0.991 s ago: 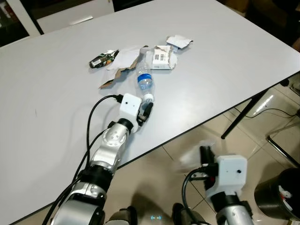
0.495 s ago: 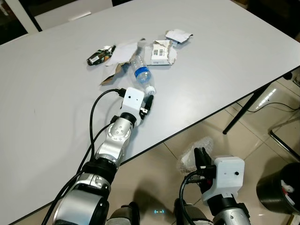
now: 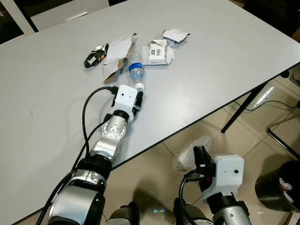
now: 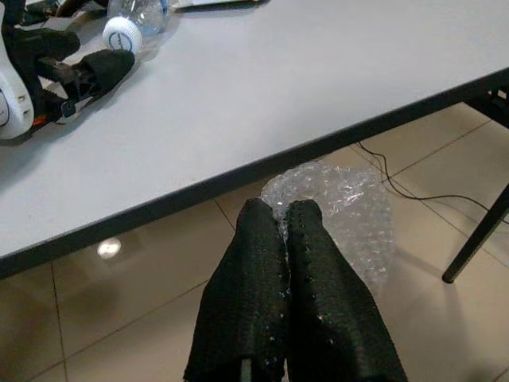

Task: Picking trash to rubbish bin

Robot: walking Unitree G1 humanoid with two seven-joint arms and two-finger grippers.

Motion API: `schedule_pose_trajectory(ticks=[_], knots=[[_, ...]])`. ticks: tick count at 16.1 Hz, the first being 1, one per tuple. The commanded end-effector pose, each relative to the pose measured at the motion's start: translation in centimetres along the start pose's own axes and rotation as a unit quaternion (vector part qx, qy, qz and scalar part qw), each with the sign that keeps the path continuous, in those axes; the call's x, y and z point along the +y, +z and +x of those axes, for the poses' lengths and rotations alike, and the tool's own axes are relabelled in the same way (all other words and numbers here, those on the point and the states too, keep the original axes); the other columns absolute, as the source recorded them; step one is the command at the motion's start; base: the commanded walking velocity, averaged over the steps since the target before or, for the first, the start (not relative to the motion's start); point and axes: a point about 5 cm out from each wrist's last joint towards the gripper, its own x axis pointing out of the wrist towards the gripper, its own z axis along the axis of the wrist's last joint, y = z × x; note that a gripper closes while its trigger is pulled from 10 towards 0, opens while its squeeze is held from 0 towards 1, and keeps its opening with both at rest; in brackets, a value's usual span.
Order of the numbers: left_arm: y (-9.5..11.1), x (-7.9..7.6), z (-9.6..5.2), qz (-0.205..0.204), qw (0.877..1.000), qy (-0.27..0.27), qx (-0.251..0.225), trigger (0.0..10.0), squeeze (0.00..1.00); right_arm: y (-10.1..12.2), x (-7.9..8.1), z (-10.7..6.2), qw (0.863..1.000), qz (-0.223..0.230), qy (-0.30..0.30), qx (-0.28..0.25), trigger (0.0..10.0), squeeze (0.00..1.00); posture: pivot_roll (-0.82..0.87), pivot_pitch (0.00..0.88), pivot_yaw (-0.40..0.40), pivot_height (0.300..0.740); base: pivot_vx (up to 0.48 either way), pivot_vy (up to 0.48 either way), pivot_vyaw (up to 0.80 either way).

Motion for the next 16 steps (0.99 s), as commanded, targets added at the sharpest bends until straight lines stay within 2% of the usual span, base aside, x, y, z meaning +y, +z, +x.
schedule_pose_trajectory(ticks=[1, 4, 9, 10, 12, 15, 16], knots=[[-1.1, 0.7, -0.3, 0.005, 0.999, 0.015, 0.028, 10.0, 0.00, 0.0, 0.1, -0.1, 1.000, 0.007, 0.004, 0.004, 10.0, 0.00, -0.04, 0.240, 0.082, 0.740, 0.000, 0.000, 0.00], [-1.4, 2.5, -0.5, 0.010, 0.999, 0.031, 0.035, 10.0, 0.00, -0.1, -0.2, 0.0, 1.000, 0.009, 0.001, 0.002, 10.0, 0.00, -0.03, 0.231, 0.084, 0.740, 0.000, 0.000, 0.00], [-1.3, 3.9, -0.9, 0.028, 0.998, 0.044, 0.026, 10.0, 0.00, -0.1, -0.3, 0.1, 1.000, 0.009, 0.000, 0.002, 10.0, 0.00, -0.03, 0.229, 0.082, 0.740, 0.000, 0.000, 0.00], [-0.5, 4.7, -0.7, 0.041, 0.998, 0.053, 0.008, 10.0, 0.00, -0.1, -0.4, 0.2, 1.000, 0.008, 0.001, 0.002, 10.0, 0.00, -0.03, 0.229, 0.082, 0.740, 0.000, 0.000, 0.00], [0.4, 5.3, -0.4, 0.046, 0.997, 0.067, -0.007, 10.0, 0.00, -0.1, -0.4, 0.2, 1.000, 0.008, 0.003, 0.002, 10.0, 0.00, -0.02, 0.228, 0.080, 0.740, 0.000, 0.000, 0.00], [2.3, 5.4, 0.0, 0.029, 0.996, 0.077, -0.043, 10.0, 0.00, -0.1, -0.4, 0.2, 1.000, 0.008, 0.005, 0.001, 10.0, 0.00, -0.02, 0.227, 0.078, 0.740, 0.000, 0.000, 0.00], [2.9, 5.2, 0.2, 0.018, 0.995, 0.074, -0.057, 10.0, 0.46, -0.2, -0.4, 0.3, 1.000, 0.008, 0.005, 0.001, 10.0, 0.00, -0.02, 0.223, 0.076, 0.740, 0.000, 0.000, 0.00]])
